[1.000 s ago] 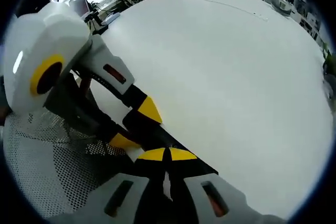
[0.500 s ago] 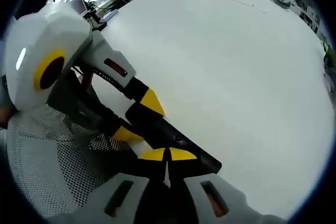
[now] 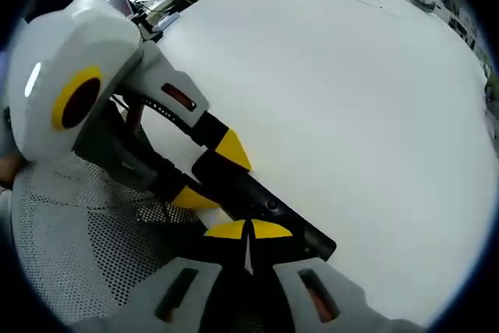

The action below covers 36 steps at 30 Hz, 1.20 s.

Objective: Press the specified remote control buttons in sequence, fully releasing each button before pressing the next.

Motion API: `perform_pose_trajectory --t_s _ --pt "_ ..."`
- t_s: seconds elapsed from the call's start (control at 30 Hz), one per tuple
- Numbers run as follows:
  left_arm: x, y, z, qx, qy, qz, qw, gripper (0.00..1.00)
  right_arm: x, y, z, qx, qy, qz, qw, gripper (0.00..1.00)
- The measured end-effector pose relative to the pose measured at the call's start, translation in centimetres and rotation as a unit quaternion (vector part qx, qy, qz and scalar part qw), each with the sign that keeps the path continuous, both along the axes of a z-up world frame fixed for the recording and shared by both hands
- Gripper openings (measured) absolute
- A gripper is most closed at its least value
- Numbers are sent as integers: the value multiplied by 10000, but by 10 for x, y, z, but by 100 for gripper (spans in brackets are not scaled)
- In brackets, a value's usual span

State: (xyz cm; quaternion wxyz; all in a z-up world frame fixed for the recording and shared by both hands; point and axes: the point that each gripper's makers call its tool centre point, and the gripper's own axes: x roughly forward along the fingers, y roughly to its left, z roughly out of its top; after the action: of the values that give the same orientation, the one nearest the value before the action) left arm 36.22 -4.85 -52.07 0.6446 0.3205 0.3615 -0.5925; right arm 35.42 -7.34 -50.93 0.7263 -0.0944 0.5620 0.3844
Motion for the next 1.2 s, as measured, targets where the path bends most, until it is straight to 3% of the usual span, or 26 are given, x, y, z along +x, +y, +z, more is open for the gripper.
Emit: perform_pose_trajectory --t_s 0.2,0.57,1.2 --pt "0 0 0 -13 18 6 10000 24 -2 2 -2 -158 -128 251 9995 0" --pt "-1 0 1 -50 11 -2 10000 24 -1 1 -1 -103 -48 154 9998 0" --pt "0 -2 1 -124 21 52 9999 24 16 13 10 226 -606 93 9979 0"
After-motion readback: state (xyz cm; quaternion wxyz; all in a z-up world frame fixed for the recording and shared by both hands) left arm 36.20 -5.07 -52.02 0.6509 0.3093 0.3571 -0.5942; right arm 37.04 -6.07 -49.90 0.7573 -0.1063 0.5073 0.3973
